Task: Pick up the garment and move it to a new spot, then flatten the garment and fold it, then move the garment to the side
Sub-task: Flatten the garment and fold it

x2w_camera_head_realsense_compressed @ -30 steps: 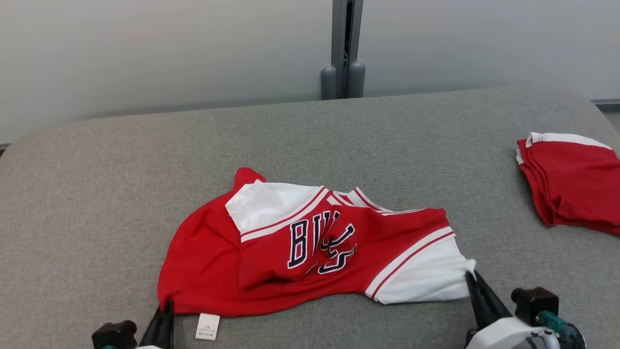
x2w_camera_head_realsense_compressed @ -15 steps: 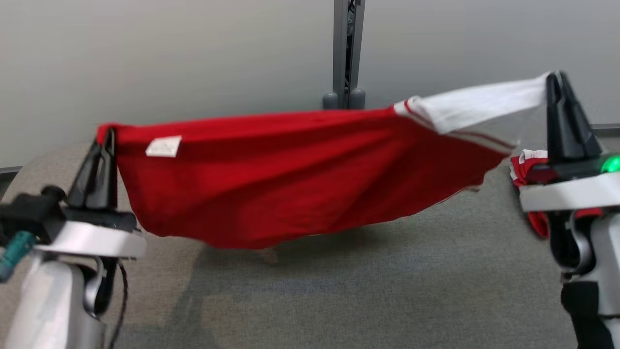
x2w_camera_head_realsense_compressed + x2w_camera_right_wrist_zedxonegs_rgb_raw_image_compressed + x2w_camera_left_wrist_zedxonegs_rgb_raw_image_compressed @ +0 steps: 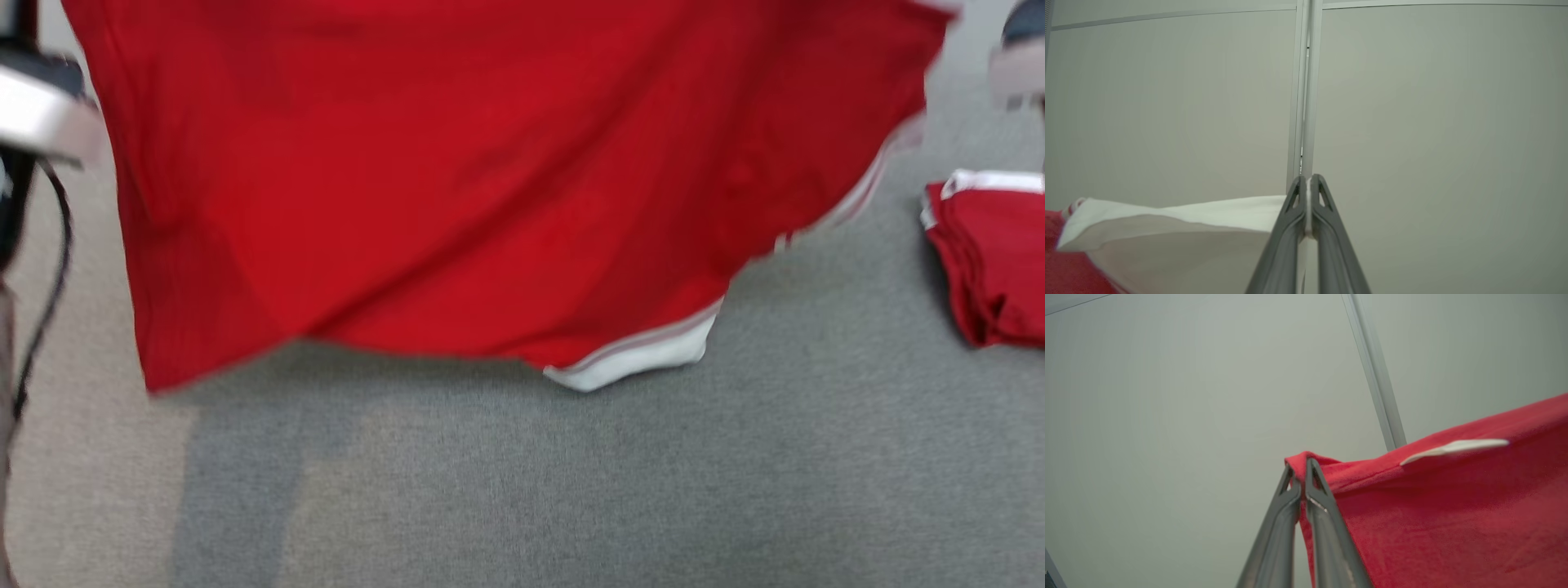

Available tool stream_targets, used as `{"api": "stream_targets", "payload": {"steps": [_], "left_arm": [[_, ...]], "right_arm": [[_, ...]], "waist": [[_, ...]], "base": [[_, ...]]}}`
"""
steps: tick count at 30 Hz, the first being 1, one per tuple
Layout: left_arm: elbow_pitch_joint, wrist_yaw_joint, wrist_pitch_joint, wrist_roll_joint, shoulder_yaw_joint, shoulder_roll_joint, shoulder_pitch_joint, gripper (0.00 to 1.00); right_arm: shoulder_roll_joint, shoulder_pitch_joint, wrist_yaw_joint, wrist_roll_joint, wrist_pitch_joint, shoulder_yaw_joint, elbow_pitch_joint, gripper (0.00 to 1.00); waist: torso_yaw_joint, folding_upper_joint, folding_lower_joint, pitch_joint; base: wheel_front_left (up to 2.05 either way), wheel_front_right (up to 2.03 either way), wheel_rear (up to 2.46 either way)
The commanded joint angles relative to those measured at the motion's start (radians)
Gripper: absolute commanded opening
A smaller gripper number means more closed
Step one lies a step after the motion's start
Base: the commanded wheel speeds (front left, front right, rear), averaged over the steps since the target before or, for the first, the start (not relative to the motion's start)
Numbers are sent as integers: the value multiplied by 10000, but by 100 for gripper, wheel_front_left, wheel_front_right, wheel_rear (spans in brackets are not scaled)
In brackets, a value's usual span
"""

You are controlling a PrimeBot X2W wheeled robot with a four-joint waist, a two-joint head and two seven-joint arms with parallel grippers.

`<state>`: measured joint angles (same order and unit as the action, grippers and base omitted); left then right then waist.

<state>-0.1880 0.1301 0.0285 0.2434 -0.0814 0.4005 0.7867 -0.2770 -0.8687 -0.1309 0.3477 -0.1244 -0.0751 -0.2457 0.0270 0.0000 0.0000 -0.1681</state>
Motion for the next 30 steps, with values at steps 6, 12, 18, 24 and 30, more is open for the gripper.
{"api": "stream_targets", "payload": {"steps": [6,12,18,24,30], "left_arm": [[-1827,-209,1314,-619,-401,-193,3144,0],[-3422,-478,2285,-819,-249,-397,5158,0],[-3563,-557,2341,-703,254,-367,4487,0],[-3687,-532,2350,-365,1015,-1106,647,0],[-4105,-441,2353,-373,1433,-2342,-2624,0]], "right_arm": [[-221,-3298,3,-1508,-989,-299,-1402,0],[-313,-5531,6,-2383,-1381,612,-2753,0],[-102,-4936,29,-2238,-1408,1631,-2322,0],[261,-1164,36,-1282,-1394,960,-1591,0],[692,2484,28,-417,-1397,706,-1278,0]], "waist": [[-110,0,0,-2628],[0,0,0,-2840],[81,0,0,-2637],[195,0,0,-2215],[210,0,0,-1847]], "base": [[0,0,0],[0,0,0],[0,0,0],[0,0,0],[0,0,0]]}}
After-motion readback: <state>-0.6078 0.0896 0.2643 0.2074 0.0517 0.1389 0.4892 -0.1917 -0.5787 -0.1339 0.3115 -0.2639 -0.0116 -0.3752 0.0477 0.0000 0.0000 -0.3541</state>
